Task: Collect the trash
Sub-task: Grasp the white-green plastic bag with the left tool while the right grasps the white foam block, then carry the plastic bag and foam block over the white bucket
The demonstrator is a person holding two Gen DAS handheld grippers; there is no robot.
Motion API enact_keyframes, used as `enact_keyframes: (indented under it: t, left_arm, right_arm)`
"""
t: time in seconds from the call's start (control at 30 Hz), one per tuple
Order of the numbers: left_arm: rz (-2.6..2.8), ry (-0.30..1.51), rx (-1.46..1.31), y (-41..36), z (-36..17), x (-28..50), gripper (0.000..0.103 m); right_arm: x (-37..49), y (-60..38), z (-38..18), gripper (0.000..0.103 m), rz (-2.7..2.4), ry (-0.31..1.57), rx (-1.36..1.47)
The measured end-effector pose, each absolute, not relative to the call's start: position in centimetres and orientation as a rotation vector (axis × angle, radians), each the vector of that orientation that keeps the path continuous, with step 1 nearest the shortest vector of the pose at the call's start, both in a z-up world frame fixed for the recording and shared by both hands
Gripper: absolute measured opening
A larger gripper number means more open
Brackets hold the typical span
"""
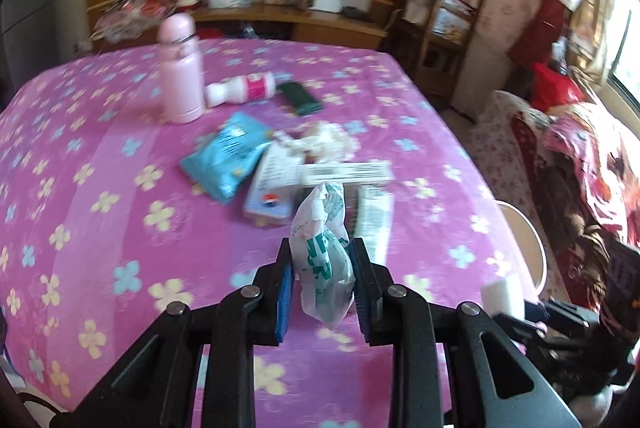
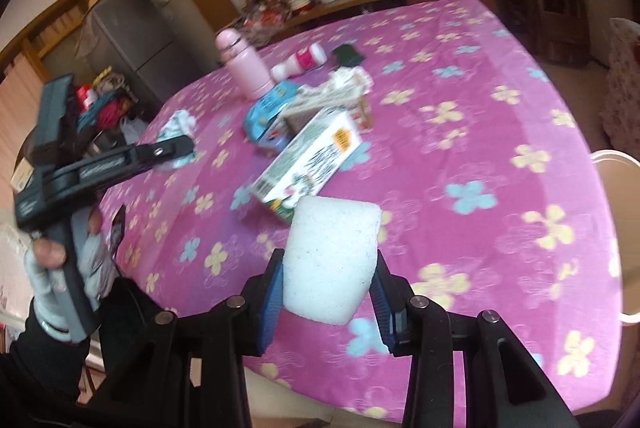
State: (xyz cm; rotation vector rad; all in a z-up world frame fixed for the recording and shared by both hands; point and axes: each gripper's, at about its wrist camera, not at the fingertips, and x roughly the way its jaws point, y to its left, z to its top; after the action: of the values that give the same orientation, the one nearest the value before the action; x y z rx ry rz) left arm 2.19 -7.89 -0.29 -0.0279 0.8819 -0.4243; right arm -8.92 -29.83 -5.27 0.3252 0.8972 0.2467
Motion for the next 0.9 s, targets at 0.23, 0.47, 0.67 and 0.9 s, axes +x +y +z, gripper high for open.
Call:
enact_keyframes:
  t: [0.23, 0.47, 0.67, 0.9]
  left_arm:
    - [-0.542, 0.882, 0.021, -14.0, 0.3, 0.7, 0.028]
    - [-0.639, 0.903, 0.073, -20.7, -0.3, -0.2, 0.028]
    - [-0.706, 0.925, 0.097, -26.0, -1.1, -0.4, 0.028]
    - [-0.764, 0.955, 0.136, -32.2, -2.3, -1.1, 0.028]
  right_arm:
    - [-9.6, -34.0, -4.5, 0.043, 0.132, 0.851, 0.297]
    - [-10.1, -38.5, -5.0, 0.043, 0.048, 0.84, 0.328]
    - [-10.9, -43.0, -5.5, 0.043, -0.069, 0.834, 0.306]
    - [-11.5, -48.0, -6.5, 0.043, -0.168, 0.84, 0.34]
